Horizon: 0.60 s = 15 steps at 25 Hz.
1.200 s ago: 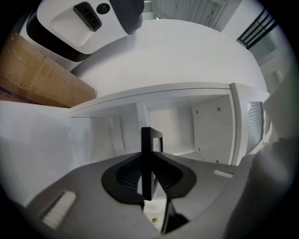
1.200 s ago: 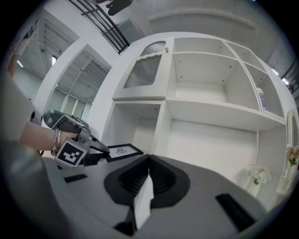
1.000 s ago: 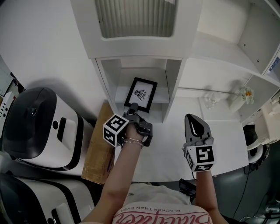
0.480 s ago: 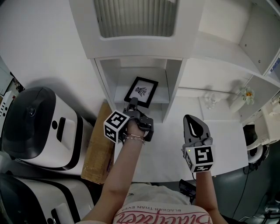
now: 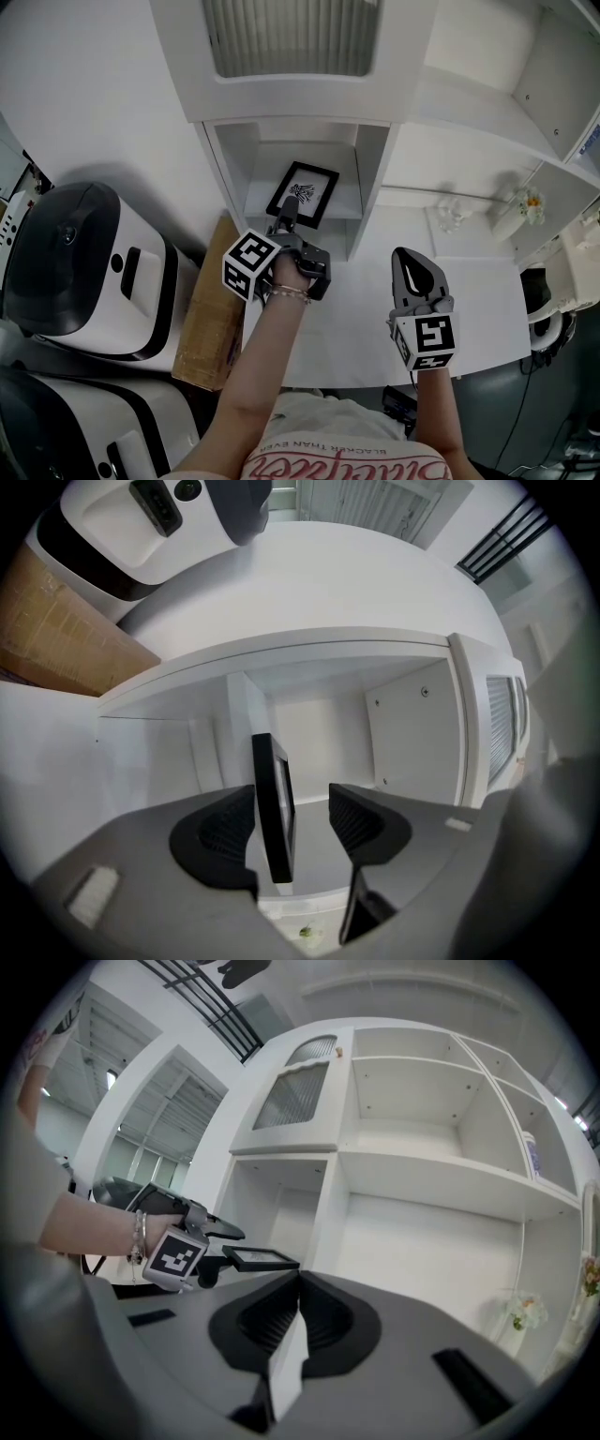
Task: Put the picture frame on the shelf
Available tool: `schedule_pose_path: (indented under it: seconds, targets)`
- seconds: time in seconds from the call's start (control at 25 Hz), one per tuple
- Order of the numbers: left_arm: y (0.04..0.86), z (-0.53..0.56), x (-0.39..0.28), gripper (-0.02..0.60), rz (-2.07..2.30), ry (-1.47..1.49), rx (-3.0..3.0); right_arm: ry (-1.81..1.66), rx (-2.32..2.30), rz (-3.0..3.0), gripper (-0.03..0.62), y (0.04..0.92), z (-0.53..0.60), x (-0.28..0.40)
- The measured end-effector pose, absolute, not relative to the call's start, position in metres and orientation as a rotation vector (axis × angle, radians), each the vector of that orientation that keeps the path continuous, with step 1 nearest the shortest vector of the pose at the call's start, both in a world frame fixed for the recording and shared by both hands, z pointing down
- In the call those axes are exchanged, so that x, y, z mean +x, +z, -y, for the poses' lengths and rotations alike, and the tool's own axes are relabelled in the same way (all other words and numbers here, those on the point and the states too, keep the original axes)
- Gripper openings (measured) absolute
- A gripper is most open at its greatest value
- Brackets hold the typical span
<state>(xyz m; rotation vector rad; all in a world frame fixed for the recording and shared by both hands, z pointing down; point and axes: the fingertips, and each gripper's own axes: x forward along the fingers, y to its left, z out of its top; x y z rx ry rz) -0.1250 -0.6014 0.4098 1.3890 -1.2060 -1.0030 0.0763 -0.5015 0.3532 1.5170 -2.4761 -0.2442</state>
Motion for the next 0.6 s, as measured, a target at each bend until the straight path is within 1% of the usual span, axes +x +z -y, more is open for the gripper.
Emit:
schedule_pose_path:
  seconds: [0.16,0.36,0.6]
  targets:
    - [0.41,0.593,-0.125,0.258,1.232,-0.972,1.422,-0.246,1.509,2.489,0.009,0.352,0.495,0.077]
    - [0.403,0.569,-0.127,0.256,1.28,-0.937,1.505,-0.252,1.498,2.524,0.009,0.348,0.482,0.079]
    - [0.379,0.53,-0.13,0.256,1.44,-0.832,1.72,-0.301,1.466,2.578,0.009,0.333,0.459,0.079]
